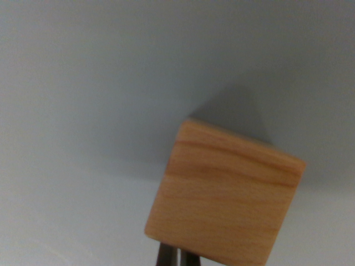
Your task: Push wooden cube
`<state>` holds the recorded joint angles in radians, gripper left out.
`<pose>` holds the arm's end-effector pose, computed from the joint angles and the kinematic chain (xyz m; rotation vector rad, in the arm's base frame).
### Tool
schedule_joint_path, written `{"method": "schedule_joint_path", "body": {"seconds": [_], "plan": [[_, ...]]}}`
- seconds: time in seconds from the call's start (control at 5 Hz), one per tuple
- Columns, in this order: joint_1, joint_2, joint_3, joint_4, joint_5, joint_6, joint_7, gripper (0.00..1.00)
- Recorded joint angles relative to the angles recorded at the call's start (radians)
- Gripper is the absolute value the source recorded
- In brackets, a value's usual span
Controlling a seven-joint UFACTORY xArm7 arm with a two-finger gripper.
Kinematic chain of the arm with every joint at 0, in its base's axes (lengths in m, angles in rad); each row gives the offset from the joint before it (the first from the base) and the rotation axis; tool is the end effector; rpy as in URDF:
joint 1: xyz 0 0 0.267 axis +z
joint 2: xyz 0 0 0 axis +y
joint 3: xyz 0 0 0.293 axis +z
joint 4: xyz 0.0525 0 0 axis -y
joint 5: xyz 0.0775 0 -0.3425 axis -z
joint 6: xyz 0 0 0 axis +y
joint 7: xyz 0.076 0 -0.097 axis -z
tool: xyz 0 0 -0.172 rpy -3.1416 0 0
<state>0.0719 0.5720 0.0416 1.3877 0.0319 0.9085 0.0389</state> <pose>0.5519 0.0698 0.0322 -3.0973 -0.0747 0.1485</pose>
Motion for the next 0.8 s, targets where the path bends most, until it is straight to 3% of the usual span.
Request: {"method": "schedule_joint_path", "body": {"seconds": [0.2,0.4,0.6,0.8], "plan": [[-0.0005,0.024,-0.001,0.039,-0.0013,0.015,-0.001,1.0],[-0.0005,0.024,-0.001,0.039,-0.0013,0.015,-0.001,1.0],[-0.0009,0.047,-0.002,0.076,-0.0026,0.029,-0.001,1.0],[-0.0009,0.047,-0.002,0.076,-0.0026,0.029,-0.001,1.0]]}}
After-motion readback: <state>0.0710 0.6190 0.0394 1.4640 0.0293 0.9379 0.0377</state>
